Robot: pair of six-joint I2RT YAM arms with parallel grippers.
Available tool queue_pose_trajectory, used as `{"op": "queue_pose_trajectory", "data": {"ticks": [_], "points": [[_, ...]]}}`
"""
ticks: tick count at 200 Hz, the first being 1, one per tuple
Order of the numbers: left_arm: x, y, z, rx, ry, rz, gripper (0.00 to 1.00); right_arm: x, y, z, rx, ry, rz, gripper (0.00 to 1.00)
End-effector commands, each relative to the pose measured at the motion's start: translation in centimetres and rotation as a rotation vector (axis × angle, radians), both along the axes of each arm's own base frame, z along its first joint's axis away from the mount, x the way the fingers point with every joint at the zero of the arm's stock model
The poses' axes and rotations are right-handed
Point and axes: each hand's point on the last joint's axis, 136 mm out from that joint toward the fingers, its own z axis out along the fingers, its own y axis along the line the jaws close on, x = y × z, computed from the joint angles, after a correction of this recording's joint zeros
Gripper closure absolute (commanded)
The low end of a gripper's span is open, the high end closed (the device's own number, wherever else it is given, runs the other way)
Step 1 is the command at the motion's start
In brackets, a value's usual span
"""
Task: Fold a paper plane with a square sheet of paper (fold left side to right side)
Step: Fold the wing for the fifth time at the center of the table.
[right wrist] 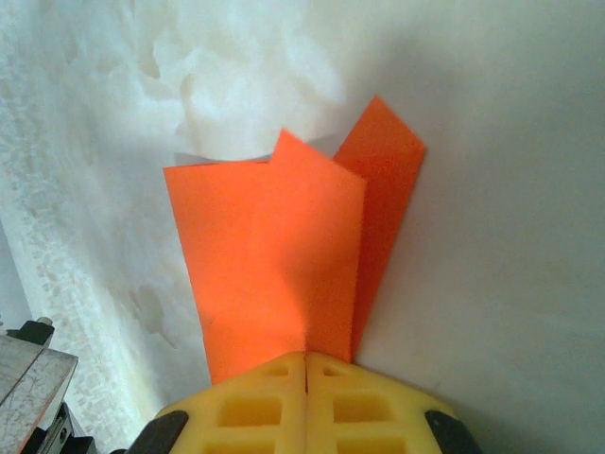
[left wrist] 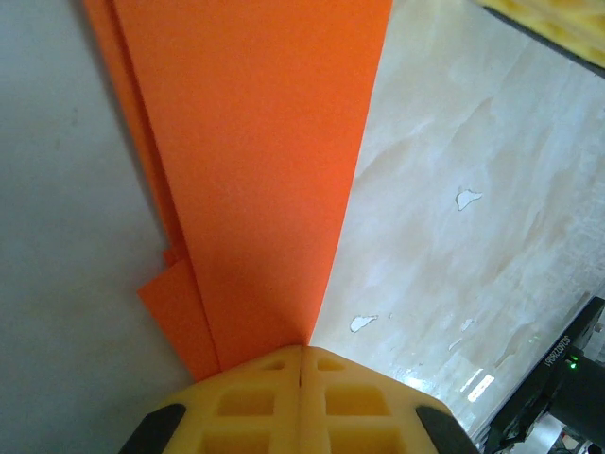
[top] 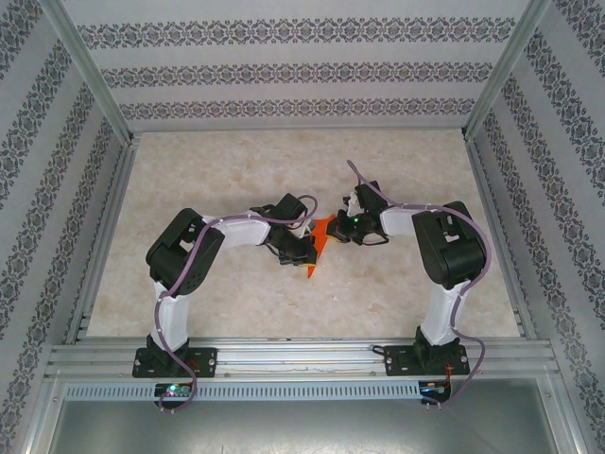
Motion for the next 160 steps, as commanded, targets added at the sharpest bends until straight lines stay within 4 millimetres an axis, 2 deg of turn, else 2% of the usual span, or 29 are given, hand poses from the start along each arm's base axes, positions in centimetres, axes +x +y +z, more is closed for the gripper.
{"op": "queue_pose_trajectory", "data": {"ticks": [1, 41, 78, 110, 160], "points": [[-3.7, 3.8, -4.0, 0.206, 0.127, -0.007, 0.98, 0.5, -1.2, -1.6, -0.072, 0.000, -0.014, 1.00], [-3.2, 3.2, -3.0, 0.167, 0.098, -0.009, 0.93, -0.7, -1.2, -2.8, -0.088, 0.042, -0.007, 1.00], [-1.8, 1.1, 0.3, 0.055, 0.047, -0.005, 0.86, -1.7, -1.1, -3.5, -0.095, 0.073, 0.005, 1.00], [-1.3, -0.4, 2.9, -0.041, 0.031, -0.004, 0.84, -2.2, -0.7, -3.7, -0.091, 0.085, 0.021, 1.00], [-2.4, -0.8, 3.4, -0.118, 0.075, 0.010, 0.87, -2.5, -0.5, -4.0, -0.097, 0.093, 0.030, 1.00]]}}
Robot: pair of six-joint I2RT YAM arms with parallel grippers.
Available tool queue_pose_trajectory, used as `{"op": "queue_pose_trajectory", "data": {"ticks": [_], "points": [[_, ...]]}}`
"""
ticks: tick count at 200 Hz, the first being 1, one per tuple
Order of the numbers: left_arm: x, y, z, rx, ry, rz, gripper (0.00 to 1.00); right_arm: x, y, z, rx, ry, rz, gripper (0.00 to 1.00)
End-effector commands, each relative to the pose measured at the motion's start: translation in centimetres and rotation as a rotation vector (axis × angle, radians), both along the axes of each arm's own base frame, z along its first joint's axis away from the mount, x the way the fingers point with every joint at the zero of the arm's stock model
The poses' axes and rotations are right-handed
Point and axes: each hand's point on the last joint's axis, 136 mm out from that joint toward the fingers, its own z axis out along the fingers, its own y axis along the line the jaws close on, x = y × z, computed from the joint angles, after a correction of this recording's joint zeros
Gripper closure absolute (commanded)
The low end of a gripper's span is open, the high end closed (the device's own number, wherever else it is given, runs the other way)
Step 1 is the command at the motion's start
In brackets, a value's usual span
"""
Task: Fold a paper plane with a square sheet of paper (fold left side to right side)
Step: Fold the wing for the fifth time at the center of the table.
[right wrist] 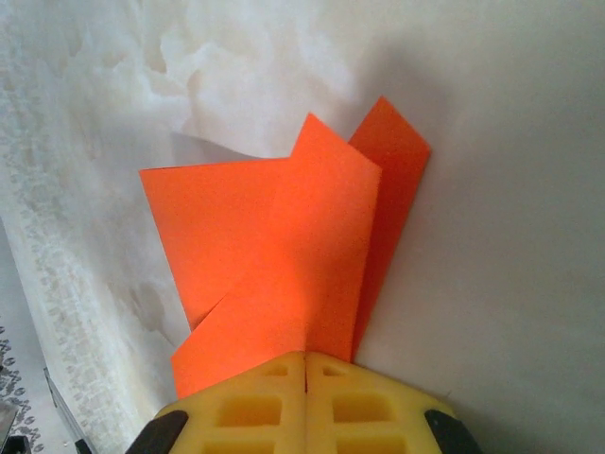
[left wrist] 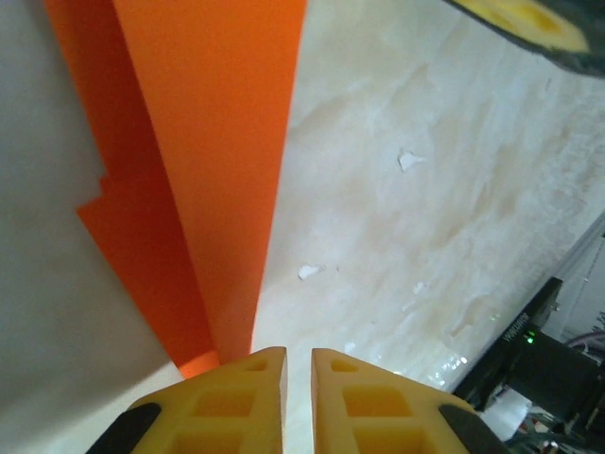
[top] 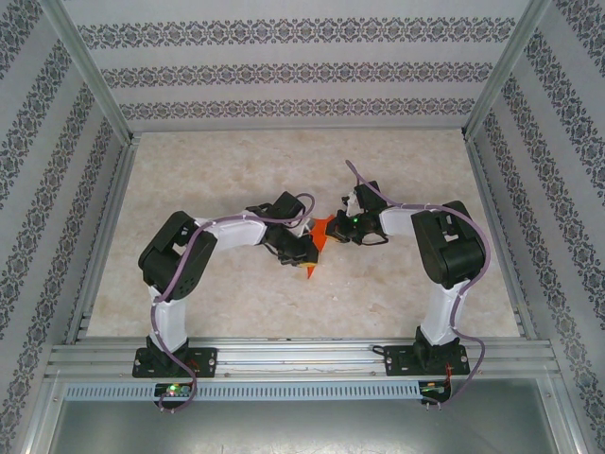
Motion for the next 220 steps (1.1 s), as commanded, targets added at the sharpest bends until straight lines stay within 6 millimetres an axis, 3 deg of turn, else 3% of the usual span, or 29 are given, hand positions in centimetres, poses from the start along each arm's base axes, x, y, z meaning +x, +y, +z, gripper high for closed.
{"op": "queue_pose_trajectory", "data": {"ticks": [1, 220], "points": [[-1.3, -0.6, 1.0, -0.064, 0.043, 0.000, 0.87, -2.3, -0.9, -3.8, -0.100, 0.098, 0.009, 1.00], [-2.9, -0.5, -1.4, -0.081, 0.132, 0.003, 0.89, -3.2, -1.1, -5.1, -0.137, 0.141, 0.023, 1.00]]}}
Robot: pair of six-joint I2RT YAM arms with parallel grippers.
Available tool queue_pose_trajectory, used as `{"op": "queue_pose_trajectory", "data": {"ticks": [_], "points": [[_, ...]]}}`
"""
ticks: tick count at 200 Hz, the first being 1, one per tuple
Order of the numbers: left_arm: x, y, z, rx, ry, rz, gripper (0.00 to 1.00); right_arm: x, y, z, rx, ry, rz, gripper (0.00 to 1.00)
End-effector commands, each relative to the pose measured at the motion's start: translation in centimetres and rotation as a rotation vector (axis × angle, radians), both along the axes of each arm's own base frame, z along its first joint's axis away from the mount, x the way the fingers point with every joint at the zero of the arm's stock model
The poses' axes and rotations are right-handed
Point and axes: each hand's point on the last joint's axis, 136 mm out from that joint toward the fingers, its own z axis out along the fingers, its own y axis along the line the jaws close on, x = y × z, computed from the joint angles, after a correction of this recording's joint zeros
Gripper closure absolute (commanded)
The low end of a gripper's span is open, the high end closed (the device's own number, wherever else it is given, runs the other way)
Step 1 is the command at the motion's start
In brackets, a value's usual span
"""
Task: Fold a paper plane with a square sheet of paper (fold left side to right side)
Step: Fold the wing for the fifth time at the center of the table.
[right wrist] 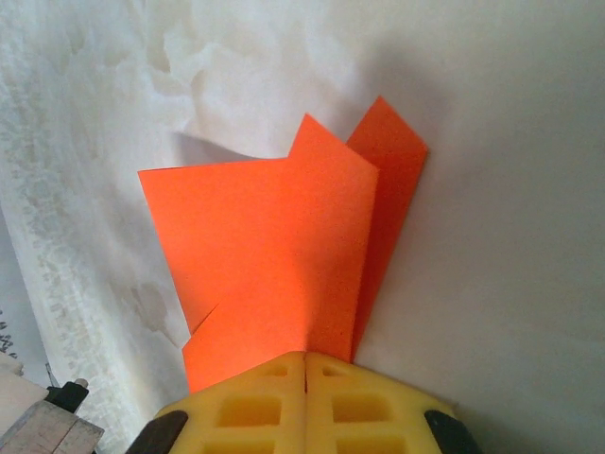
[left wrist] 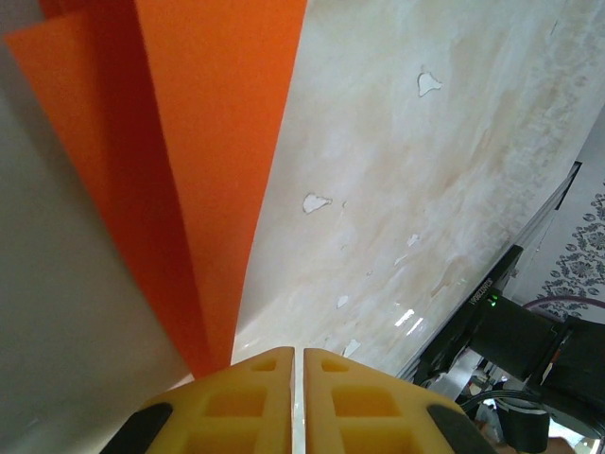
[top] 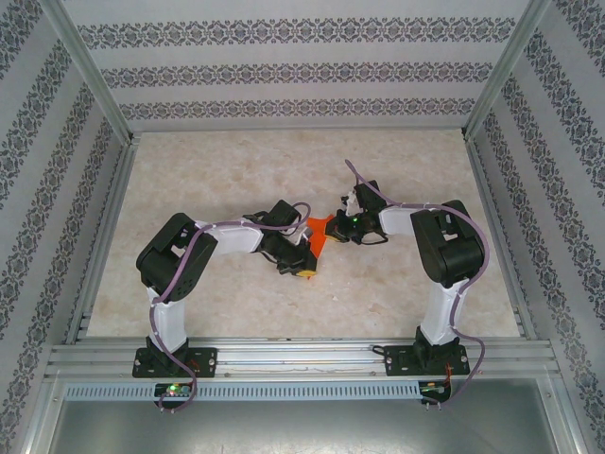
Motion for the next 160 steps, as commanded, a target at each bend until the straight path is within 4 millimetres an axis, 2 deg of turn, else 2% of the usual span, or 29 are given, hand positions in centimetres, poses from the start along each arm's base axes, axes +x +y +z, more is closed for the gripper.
{"op": "queue_pose_trajectory", "data": {"ticks": [1, 160], "points": [[-0.8, -0.3, -0.8, -0.005, 0.031, -0.008, 0.89, -3.2, -1.3, -5.0, -0.142, 0.135, 0.013, 1.00], [-1.4, -0.6, -1.9, -0.005, 0.051, -0.005, 0.89, -3.6, -1.4, -5.5, -0.160, 0.152, 0.016, 1.00]]}}
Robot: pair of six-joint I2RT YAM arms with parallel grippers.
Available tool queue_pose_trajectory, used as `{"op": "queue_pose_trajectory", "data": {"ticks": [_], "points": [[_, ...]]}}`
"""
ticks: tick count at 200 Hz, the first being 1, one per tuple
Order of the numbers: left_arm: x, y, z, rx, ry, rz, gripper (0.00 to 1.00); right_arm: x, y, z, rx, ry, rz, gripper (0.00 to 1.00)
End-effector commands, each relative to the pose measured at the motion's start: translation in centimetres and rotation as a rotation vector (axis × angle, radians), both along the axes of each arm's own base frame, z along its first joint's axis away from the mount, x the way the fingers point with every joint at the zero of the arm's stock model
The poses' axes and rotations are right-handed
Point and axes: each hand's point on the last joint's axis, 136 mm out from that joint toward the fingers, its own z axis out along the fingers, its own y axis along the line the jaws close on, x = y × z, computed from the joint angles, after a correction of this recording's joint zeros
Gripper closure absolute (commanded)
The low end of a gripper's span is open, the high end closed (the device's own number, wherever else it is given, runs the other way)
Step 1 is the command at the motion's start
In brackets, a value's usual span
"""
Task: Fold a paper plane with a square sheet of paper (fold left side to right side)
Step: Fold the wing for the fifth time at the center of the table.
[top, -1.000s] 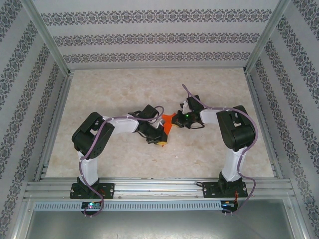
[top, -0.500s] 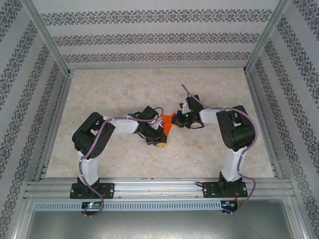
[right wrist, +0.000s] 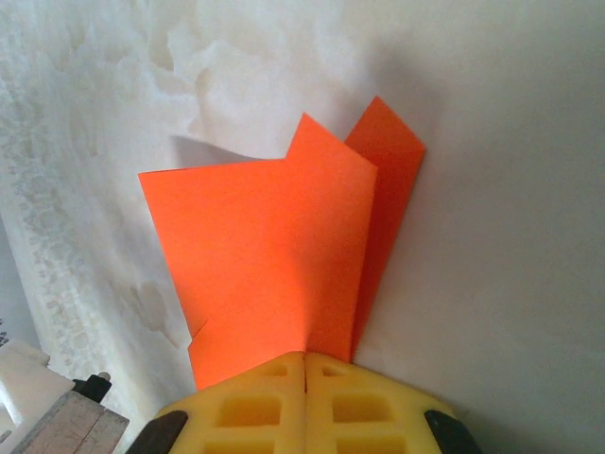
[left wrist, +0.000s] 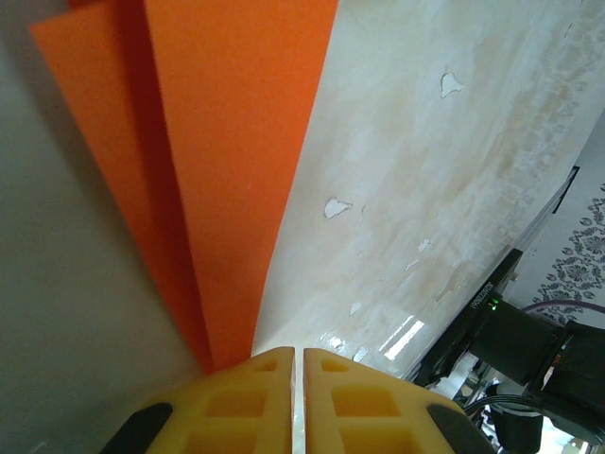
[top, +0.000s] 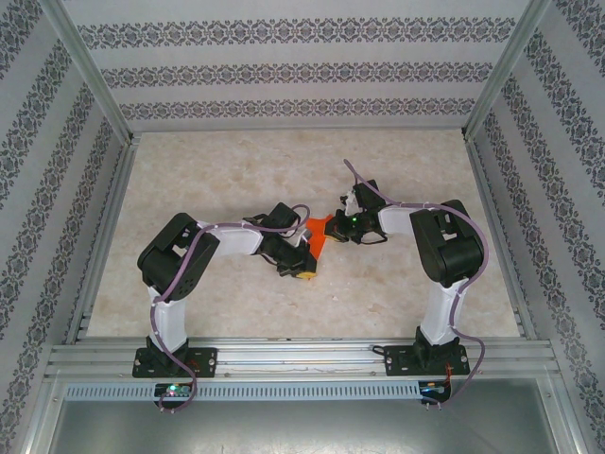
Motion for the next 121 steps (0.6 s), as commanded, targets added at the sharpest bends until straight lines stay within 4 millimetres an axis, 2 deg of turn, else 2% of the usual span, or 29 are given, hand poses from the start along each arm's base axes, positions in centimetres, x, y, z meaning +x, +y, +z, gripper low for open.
{"op": "queue_pose_trajectory", "data": {"ticks": [1, 121], "points": [[-1.15, -0.55, -1.14, 0.003, 0.038, -0.018, 0.89, -3.58, -1.60, -5.50, -0.157, 0.154, 0.004, 1.00], [-1.58, -0.45, -1.90, 0.029, 0.050, -0.022, 0.89, -3.71, -1.85, -5.65, -0.179, 0.161, 0.006, 1.00]]}}
